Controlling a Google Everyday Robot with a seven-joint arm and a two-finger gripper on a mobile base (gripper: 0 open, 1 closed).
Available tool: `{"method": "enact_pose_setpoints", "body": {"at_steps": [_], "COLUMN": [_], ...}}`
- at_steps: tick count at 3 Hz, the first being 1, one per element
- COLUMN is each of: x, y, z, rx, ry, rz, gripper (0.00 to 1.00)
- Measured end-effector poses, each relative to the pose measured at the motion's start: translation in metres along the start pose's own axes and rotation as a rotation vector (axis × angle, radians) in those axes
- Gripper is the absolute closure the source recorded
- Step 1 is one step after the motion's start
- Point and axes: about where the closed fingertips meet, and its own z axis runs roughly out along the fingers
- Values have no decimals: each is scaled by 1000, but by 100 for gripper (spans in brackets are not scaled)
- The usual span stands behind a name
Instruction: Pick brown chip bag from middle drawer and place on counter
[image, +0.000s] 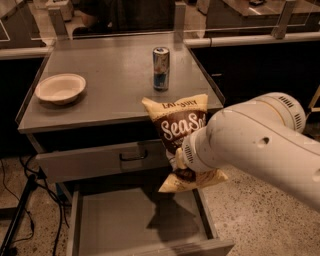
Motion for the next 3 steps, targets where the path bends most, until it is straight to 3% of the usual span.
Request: {"method": "enact_pose_setpoints", "body": {"at_steps": [1, 3], "x": [-30, -42], "y": [5, 2], "z": [-14, -14], "rx": [-23, -42], "ry": [-56, -59], "rz": [-28, -48], "gripper": [100, 100]}}
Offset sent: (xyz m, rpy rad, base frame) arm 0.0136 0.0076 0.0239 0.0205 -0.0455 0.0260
